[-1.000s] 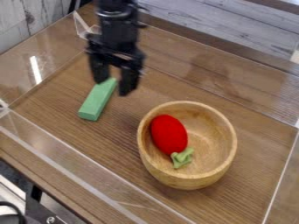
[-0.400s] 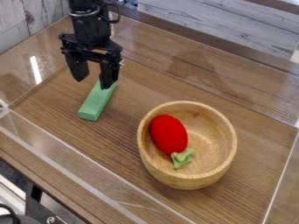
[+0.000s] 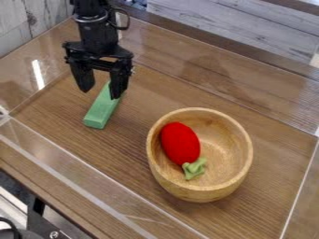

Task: Put the green block in the brown bowl

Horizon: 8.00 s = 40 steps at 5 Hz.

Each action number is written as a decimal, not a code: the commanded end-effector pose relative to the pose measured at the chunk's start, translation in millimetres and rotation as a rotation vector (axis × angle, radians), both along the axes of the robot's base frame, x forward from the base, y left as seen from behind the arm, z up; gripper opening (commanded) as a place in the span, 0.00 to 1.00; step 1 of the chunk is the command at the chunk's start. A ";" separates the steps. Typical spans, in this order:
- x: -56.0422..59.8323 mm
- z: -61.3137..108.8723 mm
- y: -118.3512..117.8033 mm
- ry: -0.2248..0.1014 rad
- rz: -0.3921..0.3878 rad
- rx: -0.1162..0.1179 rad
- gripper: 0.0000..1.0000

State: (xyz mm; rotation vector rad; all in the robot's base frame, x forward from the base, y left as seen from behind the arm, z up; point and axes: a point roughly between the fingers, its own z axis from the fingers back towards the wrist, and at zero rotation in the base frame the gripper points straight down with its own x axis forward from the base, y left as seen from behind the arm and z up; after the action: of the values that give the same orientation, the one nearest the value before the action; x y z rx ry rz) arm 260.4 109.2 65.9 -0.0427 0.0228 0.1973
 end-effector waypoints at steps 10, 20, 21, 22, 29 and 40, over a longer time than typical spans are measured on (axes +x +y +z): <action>24.7 -19.4 38.3 0.042 -0.025 -0.066 1.00; 17.5 5.1 22.7 0.021 -0.034 -0.023 0.00; 20.5 26.3 18.9 0.003 -0.025 -0.013 0.00; 21.0 20.8 20.6 0.014 -0.006 -0.012 1.00; 3.3 -0.5 -22.3 0.007 -0.011 0.035 0.00; 12.1 3.9 5.4 -0.015 -0.094 0.074 1.00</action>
State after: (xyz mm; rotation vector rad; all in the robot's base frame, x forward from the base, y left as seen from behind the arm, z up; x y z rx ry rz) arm 263.0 112.0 55.9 0.0091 0.0549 0.1111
